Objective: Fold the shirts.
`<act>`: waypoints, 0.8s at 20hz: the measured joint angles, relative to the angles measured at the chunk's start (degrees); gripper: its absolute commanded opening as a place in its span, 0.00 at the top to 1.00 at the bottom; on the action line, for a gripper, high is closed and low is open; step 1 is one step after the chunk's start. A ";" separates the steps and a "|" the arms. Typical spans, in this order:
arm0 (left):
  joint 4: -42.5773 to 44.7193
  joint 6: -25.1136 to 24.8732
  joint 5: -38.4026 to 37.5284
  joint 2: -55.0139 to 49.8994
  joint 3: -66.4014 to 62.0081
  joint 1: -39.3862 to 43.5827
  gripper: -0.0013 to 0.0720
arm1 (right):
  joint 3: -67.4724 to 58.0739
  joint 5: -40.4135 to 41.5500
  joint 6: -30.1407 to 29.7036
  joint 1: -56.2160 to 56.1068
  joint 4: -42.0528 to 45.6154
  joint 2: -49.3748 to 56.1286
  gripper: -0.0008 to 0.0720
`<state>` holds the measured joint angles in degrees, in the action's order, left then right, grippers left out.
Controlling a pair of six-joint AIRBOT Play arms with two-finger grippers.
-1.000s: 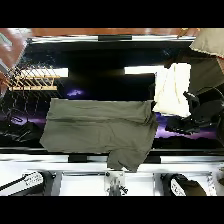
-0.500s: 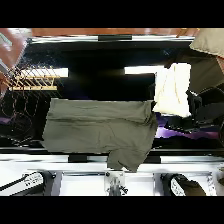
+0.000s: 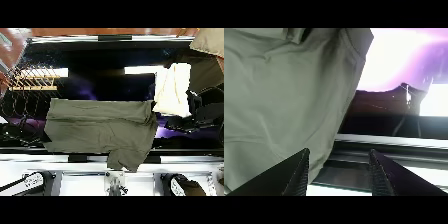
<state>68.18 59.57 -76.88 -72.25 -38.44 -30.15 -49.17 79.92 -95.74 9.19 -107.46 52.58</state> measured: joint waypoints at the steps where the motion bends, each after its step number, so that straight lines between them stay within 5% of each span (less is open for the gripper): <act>1: -0.22 -0.07 0.02 -0.02 0.83 0.17 0.43 | 0.00 0.02 0.17 0.00 0.02 0.00 0.30; 3: -0.37 -0.28 0.24 -0.07 2.45 0.48 0.86 | 0.48 0.20 0.59 0.00 0.00 0.00 0.30; 4: -0.46 -0.52 1.03 -0.09 2.95 0.50 0.93 | 1.60 0.50 0.61 0.00 0.02 -0.02 0.30; 16: -1.14 -2.89 -0.04 0.33 4.44 0.59 0.93 | 25.97 -7.15 2.51 -10.84 -10.80 -0.04 0.30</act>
<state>67.05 56.69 -76.93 -71.92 -34.00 -29.56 -23.20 72.77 -93.23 -1.65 -118.26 52.53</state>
